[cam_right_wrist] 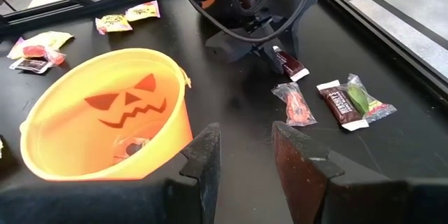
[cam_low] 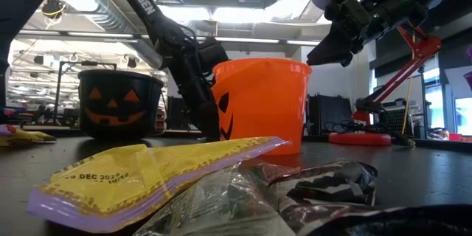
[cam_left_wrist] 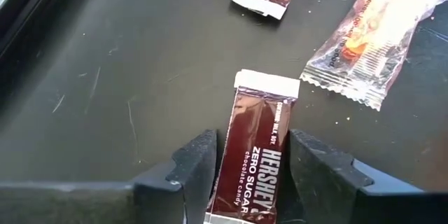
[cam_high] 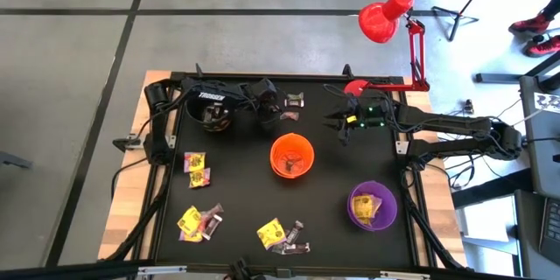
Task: Sort candy
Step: Put the brown chocolate bar into the black bucket
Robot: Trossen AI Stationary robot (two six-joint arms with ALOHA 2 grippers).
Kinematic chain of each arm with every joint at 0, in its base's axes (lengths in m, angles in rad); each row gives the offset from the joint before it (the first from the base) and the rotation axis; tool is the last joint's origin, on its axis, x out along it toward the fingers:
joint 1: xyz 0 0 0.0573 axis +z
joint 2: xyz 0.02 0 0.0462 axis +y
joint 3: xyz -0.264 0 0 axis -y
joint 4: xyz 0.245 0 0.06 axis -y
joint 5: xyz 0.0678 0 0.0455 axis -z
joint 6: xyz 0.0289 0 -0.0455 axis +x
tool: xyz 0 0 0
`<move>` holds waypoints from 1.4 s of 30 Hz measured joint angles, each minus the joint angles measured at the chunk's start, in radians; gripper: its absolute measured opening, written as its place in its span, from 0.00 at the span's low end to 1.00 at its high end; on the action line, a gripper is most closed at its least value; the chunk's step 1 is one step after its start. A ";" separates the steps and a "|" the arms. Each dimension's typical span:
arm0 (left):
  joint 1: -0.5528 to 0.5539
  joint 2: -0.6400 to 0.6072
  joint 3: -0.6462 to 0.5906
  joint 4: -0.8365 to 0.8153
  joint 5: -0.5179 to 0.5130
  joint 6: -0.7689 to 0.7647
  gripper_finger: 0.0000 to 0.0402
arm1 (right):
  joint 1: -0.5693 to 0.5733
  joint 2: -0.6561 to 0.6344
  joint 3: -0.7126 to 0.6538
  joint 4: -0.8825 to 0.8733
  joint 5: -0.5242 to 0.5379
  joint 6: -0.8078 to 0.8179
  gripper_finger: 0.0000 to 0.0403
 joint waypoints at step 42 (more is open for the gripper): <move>-0.218 -0.775 -0.007 -0.446 -0.466 -0.156 0.01 | 0.000 0.000 0.000 -0.006 -0.009 -0.003 0.31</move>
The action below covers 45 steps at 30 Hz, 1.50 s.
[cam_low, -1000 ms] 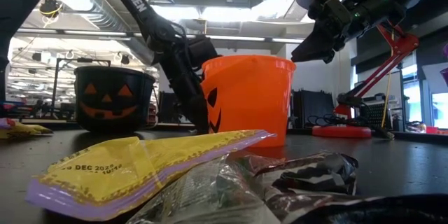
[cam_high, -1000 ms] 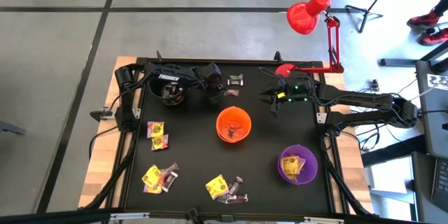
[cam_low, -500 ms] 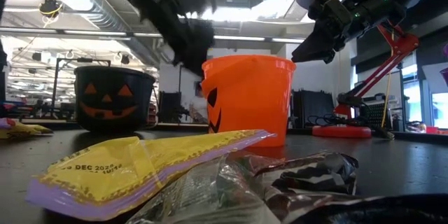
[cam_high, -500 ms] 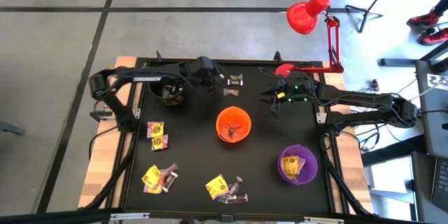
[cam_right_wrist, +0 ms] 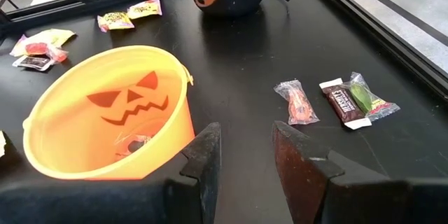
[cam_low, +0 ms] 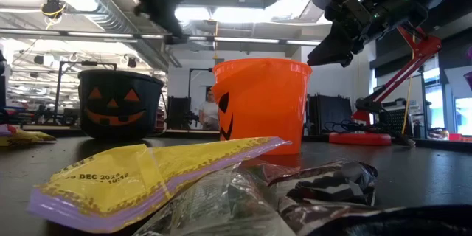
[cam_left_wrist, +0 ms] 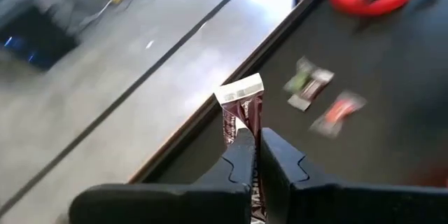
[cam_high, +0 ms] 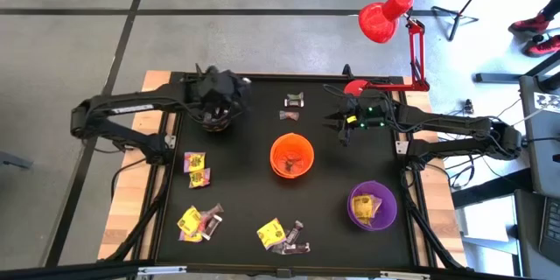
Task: Sort candy
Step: Put the brown chocolate bar into the black bucket, then put the orange gummy into the orange bucket
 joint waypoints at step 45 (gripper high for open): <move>-0.173 -0.031 0.001 0.320 0.049 -0.077 0.34 | -0.004 0.382 0.114 0.179 0.169 -0.180 0.31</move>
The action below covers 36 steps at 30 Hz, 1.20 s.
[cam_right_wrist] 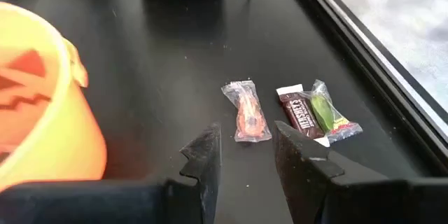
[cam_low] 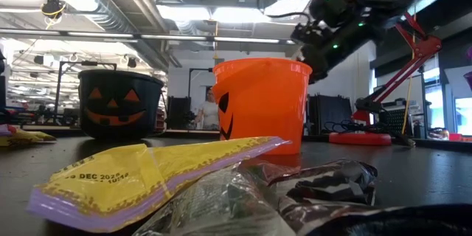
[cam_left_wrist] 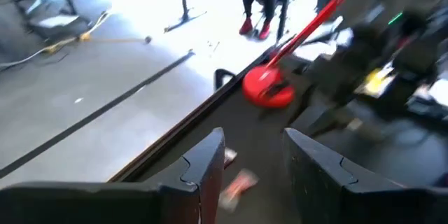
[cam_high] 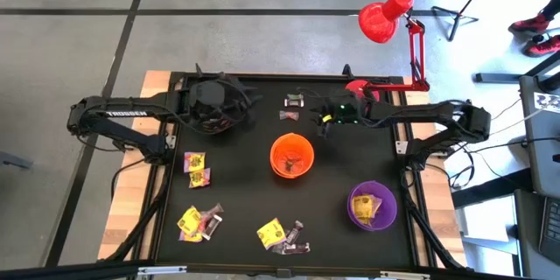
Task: Sort candy
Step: Put the orange gummy into the orange bucket
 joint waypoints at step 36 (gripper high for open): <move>-0.037 0.076 0.001 0.024 0.000 -0.112 0.34 | -0.076 0.500 0.348 -0.144 -0.081 -0.027 0.53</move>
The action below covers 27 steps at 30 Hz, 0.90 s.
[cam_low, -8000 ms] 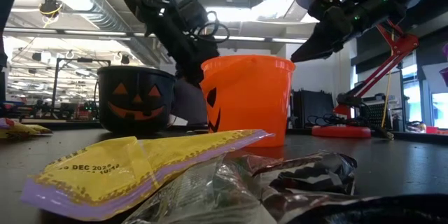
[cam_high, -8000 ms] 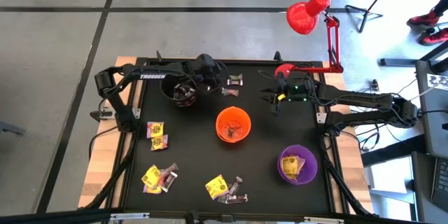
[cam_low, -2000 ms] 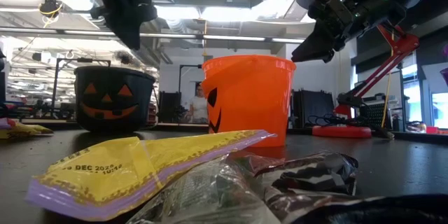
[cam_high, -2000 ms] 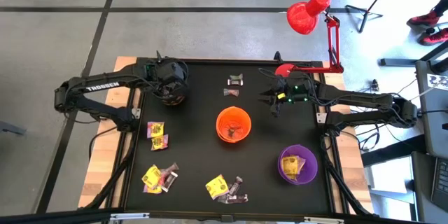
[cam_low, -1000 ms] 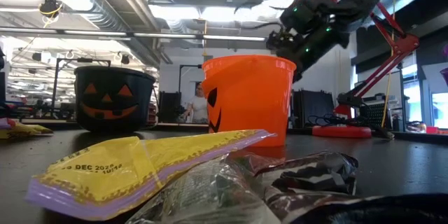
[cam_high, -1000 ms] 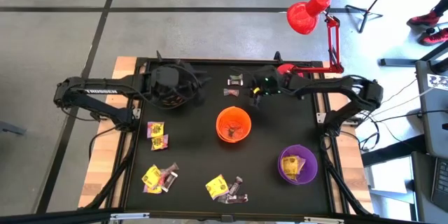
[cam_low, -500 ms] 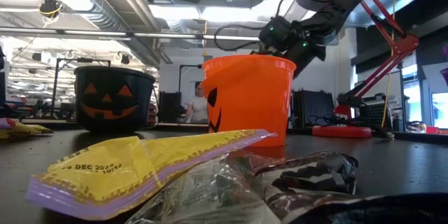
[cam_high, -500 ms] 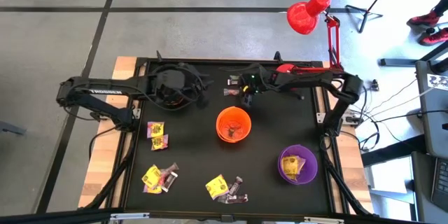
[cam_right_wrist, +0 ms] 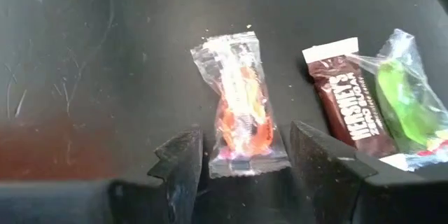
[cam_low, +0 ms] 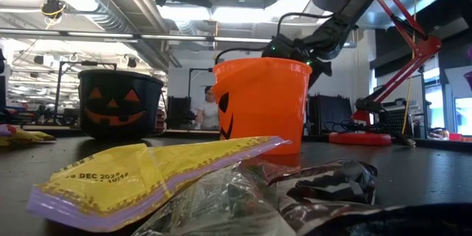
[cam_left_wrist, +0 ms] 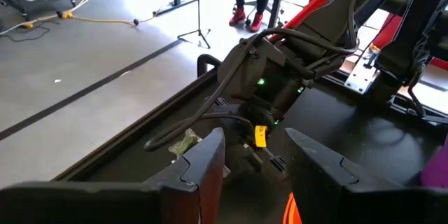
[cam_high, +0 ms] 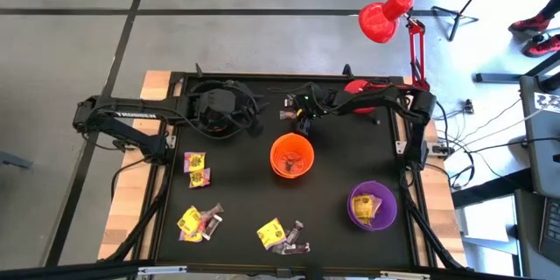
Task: Sort candy
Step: Put the orange gummy into the orange bucket
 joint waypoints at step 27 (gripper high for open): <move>-0.018 0.000 -0.001 -0.001 0.000 0.000 0.34 | 0.000 0.017 0.005 -0.029 0.009 -0.053 0.10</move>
